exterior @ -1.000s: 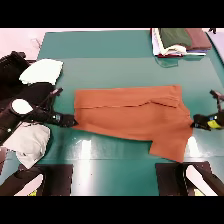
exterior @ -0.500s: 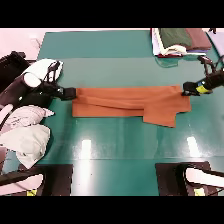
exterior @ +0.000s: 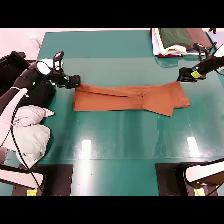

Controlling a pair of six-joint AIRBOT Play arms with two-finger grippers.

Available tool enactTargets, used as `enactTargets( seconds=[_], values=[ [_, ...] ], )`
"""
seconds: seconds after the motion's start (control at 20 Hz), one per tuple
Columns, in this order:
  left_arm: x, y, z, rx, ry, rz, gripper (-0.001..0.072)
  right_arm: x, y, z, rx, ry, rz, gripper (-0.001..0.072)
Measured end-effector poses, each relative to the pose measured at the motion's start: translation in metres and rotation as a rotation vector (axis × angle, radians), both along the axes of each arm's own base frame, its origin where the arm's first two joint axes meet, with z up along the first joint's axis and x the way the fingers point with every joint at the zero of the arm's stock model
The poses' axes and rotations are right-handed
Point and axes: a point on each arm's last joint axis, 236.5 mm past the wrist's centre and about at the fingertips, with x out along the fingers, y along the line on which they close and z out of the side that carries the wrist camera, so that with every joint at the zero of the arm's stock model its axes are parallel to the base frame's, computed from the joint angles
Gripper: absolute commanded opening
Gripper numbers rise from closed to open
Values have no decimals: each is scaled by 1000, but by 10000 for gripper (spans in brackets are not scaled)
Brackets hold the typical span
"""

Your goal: Fold the shirts.

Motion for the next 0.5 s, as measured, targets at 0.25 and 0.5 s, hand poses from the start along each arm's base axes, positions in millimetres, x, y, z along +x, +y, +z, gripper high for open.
enactTargets(
  seconds=[0.25,0.5],
  values=[
    [6,-4,18,-10,-5,-17,23,-7,-25,-7,104,17,-30,585],
    [-1,-19,32,-53,16,-61,23,-55,-69,-53,221,137,-149,574]
  ],
)
